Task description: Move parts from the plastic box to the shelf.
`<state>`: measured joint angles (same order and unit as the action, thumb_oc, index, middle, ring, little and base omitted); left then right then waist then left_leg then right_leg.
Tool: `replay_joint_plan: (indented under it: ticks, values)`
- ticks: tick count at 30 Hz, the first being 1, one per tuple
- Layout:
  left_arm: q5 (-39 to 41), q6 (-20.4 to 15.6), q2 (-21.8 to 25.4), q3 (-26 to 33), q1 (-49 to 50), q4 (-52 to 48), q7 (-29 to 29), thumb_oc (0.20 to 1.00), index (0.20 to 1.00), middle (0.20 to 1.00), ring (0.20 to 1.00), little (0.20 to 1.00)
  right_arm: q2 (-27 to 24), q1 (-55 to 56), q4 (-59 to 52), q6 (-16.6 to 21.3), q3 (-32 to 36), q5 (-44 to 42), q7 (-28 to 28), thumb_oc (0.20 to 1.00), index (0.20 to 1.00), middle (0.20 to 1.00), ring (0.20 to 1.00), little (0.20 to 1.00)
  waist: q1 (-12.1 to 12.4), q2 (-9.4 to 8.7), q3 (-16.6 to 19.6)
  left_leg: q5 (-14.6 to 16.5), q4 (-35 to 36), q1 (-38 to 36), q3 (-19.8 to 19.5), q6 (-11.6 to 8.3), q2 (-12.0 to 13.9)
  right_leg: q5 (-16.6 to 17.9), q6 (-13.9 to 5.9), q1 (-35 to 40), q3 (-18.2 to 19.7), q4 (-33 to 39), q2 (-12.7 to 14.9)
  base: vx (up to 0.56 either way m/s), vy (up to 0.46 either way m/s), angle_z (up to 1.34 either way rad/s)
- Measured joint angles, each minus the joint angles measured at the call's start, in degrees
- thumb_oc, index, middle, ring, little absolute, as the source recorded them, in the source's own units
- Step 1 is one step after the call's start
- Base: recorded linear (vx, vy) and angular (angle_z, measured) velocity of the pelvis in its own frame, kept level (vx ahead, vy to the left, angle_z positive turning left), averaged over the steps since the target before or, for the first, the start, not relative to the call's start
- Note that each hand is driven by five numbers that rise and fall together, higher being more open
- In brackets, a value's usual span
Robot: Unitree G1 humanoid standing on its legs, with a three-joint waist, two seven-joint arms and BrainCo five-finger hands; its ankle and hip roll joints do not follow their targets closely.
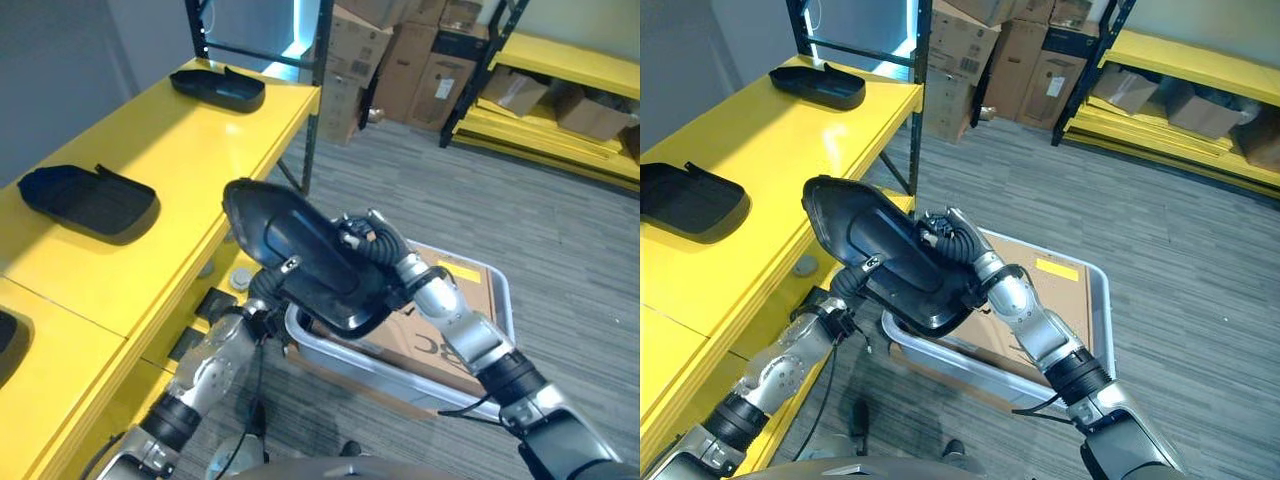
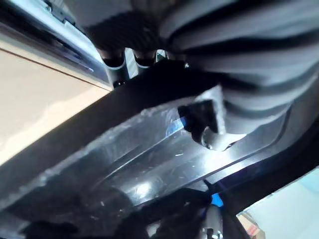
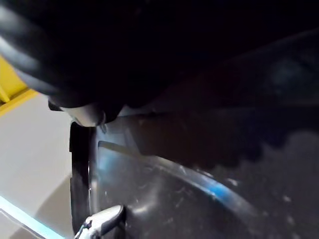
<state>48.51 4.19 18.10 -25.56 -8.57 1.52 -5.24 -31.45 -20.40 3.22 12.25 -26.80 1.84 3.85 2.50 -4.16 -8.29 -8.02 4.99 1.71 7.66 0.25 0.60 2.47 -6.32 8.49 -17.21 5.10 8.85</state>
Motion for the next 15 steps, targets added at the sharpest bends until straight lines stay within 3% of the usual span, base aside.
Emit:
replay_joint_plan:
  ticks: [1, 2, 3, 8, 11, 13, 14, 15]
  values:
    - [-1.36, -0.86, 0.03, -0.03, 0.24, 0.00, -0.37, 0.200, 0.200, 0.200, 0.200, 0.200, 0.48, 0.44, 0.02, -0.09, -0.02, -0.35, 0.01, 0.332, 0.332, 0.332, 0.332, 0.332, 0.09, -0.11, -0.06, 0.01, 0.00, 0.00, -0.07, 0.02, -0.08, -0.02, -0.03, 0.07, -0.15, -0.02, 0.05, 0.05, 0.107, 0.08]
    - [-2.56, -1.81, 0.04, -0.20, 0.39, 0.01, -0.73, 0.200, 0.200, 0.200, 0.200, 0.200, 0.95, 1.00, 0.05, -0.13, 0.08, -0.98, 0.08, 0.570, 0.570, 0.570, 0.570, 0.570, 0.21, -0.22, -0.12, 0.05, 0.00, -0.03, -0.14, 0.07, -0.17, -0.06, -0.10, 0.18, -0.29, -0.14, 0.13, 0.03, 0.122, 0.09]
    - [-5.36, -3.62, 0.25, -0.35, 0.61, 0.02, -1.90, 0.200, 0.200, 0.200, 0.200, 0.200, 2.13, 2.73, 0.04, -0.13, 0.16, -2.67, 0.34, 1.000, 1.000, 1.000, 1.000, 1.000, 0.30, -0.52, -0.29, 0.10, 0.00, -0.07, -0.43, 0.14, -0.35, -0.11, -0.22, 0.40, -0.56, -0.26, 0.22, 0.04, 0.175, 0.08]
    - [-18.62, -9.11, 3.31, -0.41, 0.63, 0.19, -5.21, 0.200, 0.200, 0.200, 0.200, 0.200, 7.89, 11.00, -0.02, 0.61, 0.76, -8.14, 4.31, 1.000, 1.000, 1.000, 1.000, 1.000, -0.76, -1.73, -1.04, 0.56, -0.10, -0.10, 0.08, 0.79, -1.30, -0.38, -0.12, 0.20, -0.33, -0.37, 1.19, 0.03, 0.166, -0.02]
    - [-24.94, -11.17, 4.81, -0.31, 0.57, 0.15, -7.01, 0.200, 0.200, 0.200, 0.200, 0.200, 8.92, 14.58, -0.18, 1.30, 0.80, -9.36, 5.94, 1.000, 1.000, 1.000, 1.000, 1.000, -1.98, -2.04, -1.61, 1.00, -0.01, 0.03, 0.53, 1.44, -2.19, -0.01, -0.56, -0.35, 0.60, -0.45, 2.01, 0.02, 0.171, -0.13]
    - [-31.49, -13.62, 5.63, 2.93, 0.42, 0.14, -11.40, 0.200, 0.200, 0.200, 0.200, 0.200, 8.92, 18.93, 0.12, 1.36, 3.41, -9.66, 7.52, 1.000, 1.000, 1.000, 1.000, 1.000, -3.97, -2.50, -3.06, 1.42, 0.01, -0.48, 1.56, 2.06, -2.91, 0.56, -0.78, -0.86, 1.34, -1.68, 2.92, 0.04, 0.180, -0.20]
    - [-35.70, -16.46, 8.59, 8.12, 0.21, 0.16, -13.60, 0.200, 0.200, 0.200, 0.200, 0.200, 8.75, 23.87, 3.52, 0.58, 7.25, -10.53, 7.71, 1.000, 1.000, 1.000, 1.000, 1.000, -5.03, -2.35, -3.53, 1.76, 0.03, -0.89, 1.88, 2.52, -2.54, 1.15, -0.67, -2.13, 2.52, -4.32, 2.92, 0.04, 0.095, -0.14]
    - [-36.30, -17.23, 9.41, 9.33, 0.05, 0.13, -13.91, 0.200, 0.200, 0.200, 0.200, 0.200, 8.51, 25.27, 4.46, 0.04, 8.05, -10.57, 7.87, 1.000, 1.000, 1.000, 1.000, 1.000, -5.15, -2.33, -3.54, 1.81, 0.03, -0.88, 1.90, 2.58, -2.38, 1.38, -0.70, -2.49, 2.60, -4.84, 2.87, 0.02, 0.042, -0.16]
